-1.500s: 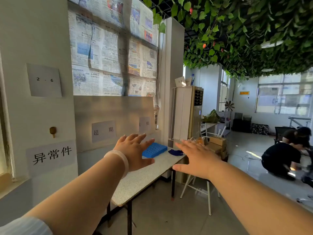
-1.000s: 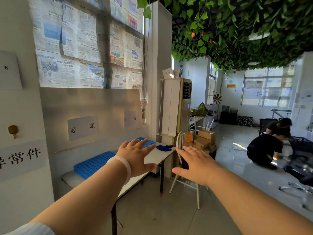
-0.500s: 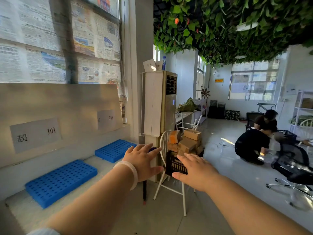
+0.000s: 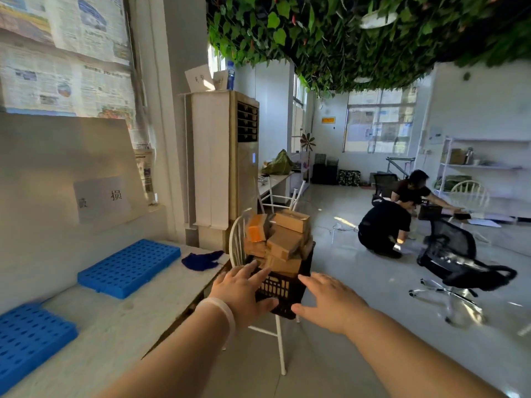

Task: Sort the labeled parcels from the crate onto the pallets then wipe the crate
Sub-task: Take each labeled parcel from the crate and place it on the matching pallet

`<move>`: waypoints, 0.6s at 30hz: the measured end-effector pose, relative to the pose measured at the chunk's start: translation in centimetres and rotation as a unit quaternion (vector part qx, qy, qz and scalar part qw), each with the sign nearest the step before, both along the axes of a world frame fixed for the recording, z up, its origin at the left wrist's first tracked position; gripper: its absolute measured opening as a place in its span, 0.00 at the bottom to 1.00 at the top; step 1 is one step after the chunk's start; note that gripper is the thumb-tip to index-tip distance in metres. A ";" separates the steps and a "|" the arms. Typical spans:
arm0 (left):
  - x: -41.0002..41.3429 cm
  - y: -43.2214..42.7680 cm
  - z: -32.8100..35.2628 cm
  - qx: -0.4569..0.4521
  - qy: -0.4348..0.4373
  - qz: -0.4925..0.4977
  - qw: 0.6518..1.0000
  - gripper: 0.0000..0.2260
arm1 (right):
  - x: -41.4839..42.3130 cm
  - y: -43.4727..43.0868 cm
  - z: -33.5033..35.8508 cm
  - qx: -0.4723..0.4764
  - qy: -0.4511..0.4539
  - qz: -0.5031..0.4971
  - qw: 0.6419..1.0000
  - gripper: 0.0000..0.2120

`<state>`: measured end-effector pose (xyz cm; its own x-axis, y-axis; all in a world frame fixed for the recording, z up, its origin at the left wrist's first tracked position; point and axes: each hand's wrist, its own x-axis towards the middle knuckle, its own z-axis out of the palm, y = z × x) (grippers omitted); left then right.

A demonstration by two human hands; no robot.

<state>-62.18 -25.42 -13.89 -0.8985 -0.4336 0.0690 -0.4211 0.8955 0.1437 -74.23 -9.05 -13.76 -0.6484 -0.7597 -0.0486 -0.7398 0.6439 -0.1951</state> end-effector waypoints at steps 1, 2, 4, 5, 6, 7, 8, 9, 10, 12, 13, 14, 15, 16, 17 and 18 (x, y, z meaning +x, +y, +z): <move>-1.6 -1.3 -0.5 0.002 0.001 -0.011 1.000 0.33 | -1.5 -1.1 -0.2 0.001 -0.010 -0.012 1.000 0.38; -3.1 -2.6 -1.0 0.003 -0.004 -0.023 1.000 0.33 | -3.1 -2.3 -0.4 0.001 -0.020 -0.024 1.000 0.38; -6.1 -5.5 -1.7 0.009 -0.023 -0.040 0.999 0.33 | -6.3 -4.7 -0.4 -0.008 -0.033 -0.049 0.998 0.38; -7.6 -7.1 -1.8 0.012 -0.028 -0.044 0.999 0.33 | -7.9 -5.9 -0.3 -0.019 -0.036 -0.062 0.997 0.37; -9.3 -8.7 -1.8 0.013 -0.028 -0.045 0.998 0.33 | -9.3 -7.0 -0.4 -0.031 -0.038 -0.073 0.996 0.37; -11.0 -10.2 -1.9 0.012 -0.026 -0.047 0.998 0.33 | -10.6 -8.2 -0.6 -0.040 -0.038 -0.081 0.995 0.36; -12.6 -11.6 -2.0 0.012 -0.025 -0.051 0.998 0.33 | -11.7 -9.2 -1.1 -0.043 -0.037 -0.084 0.995 0.35; -14.3 -12.8 -2.2 0.014 -0.026 -0.055 0.998 0.32 | -12.7 -10.2 -1.8 -0.042 -0.037 -0.086 0.995 0.35; -15.9 -13.7 -2.5 0.017 -0.028 -0.059 0.998 0.32 | -13.6 -11.1 -2.7 -0.035 -0.037 -0.087 0.995 0.36; -19.0 -15.1 -3.6 0.019 -0.034 -0.068 0.997 0.32 | -15.7 -12.9 -4.5 -0.007 -0.031 -0.083 0.996 0.37; -20.6 -15.7 -4.2 0.020 -0.040 -0.072 0.996 0.32 | -16.9 -13.8 -5.2 0.007 -0.026 -0.081 0.996 0.37; -22.1 -16.3 -4.8 0.022 -0.048 -0.075 0.996 0.32 | -18.1 -14.6 -5.7 0.014 -0.024 -0.081 0.996 0.37; -23.5 -16.9 -5.4 0.020 -0.056 -0.077 0.995 0.32 | -19.4 -15.5 -6.1 0.014 -0.025 -0.084 0.996 0.37; -24.9 -17.5 -5.9 0.015 -0.064 -0.079 0.995 0.32 | -20.7 -16.3 -6.4 0.007 -0.028 -0.089 0.996 0.37; -26.3 -18.2 -6.3 0.008 -0.071 -0.079 0.994 0.32 | -22.1 -17.3 -6.7 -0.001 -0.032 -0.094 0.995 0.36; -27.7 -18.9 -6.7 0.003 -0.076 -0.079 0.994 0.32 | -23.7 -18.2 -7.1 -0.008 -0.035 -0.094 0.995 0.36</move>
<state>-89.92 -44.36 -20.54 -0.9552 -0.2863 -0.0753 -0.2927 0.9515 0.0950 -97.90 -27.27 -20.82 -0.7752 -0.6257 -0.0872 -0.5903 0.7666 -0.2527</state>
